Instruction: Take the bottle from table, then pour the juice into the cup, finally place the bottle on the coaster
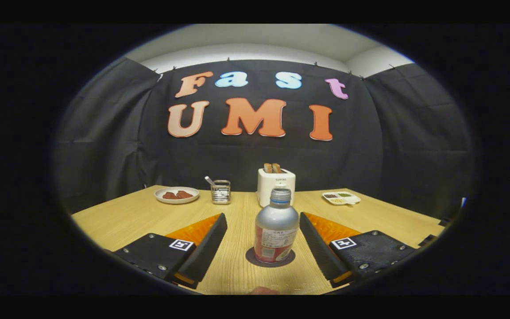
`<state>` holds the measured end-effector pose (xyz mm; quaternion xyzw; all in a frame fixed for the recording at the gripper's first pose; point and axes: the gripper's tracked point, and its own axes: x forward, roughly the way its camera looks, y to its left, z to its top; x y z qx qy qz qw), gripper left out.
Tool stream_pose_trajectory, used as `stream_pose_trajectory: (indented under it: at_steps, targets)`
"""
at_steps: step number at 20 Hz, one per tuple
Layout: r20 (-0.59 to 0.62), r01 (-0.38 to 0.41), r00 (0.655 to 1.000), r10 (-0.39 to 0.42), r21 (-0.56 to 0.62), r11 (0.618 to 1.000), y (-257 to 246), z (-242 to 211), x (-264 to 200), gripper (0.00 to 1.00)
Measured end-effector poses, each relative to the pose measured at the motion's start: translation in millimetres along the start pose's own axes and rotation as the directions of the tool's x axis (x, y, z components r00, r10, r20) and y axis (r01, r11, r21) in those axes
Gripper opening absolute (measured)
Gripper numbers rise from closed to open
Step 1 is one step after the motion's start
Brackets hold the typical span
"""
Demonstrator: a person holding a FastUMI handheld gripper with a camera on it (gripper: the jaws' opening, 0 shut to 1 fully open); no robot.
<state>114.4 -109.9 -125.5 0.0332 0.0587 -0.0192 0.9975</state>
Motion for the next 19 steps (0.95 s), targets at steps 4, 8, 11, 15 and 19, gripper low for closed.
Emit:
stream_pose_trajectory:
  at_steps: [4, 8, 11, 15, 19]
  targets:
    - [0.059, -0.020, 0.998, 0.021, -0.018, 1.000, 14.7, 38.7, -34.8, 0.97]
    - [0.107, -0.043, 0.993, 0.041, 0.013, 0.999, 25.0, 79.9, -75.1, 0.97]
    - [0.136, -0.041, 0.990, 0.039, 0.010, 0.999, 22.2, 104.5, -102.3, 0.97]
    - [0.180, -0.066, 0.982, 0.059, 0.035, 0.997, 18.0, 126.0, -128.6, 0.97]
    - [0.183, -0.083, 0.980, 0.080, 0.013, 0.996, 19.5, 131.2, -141.4, 0.97]
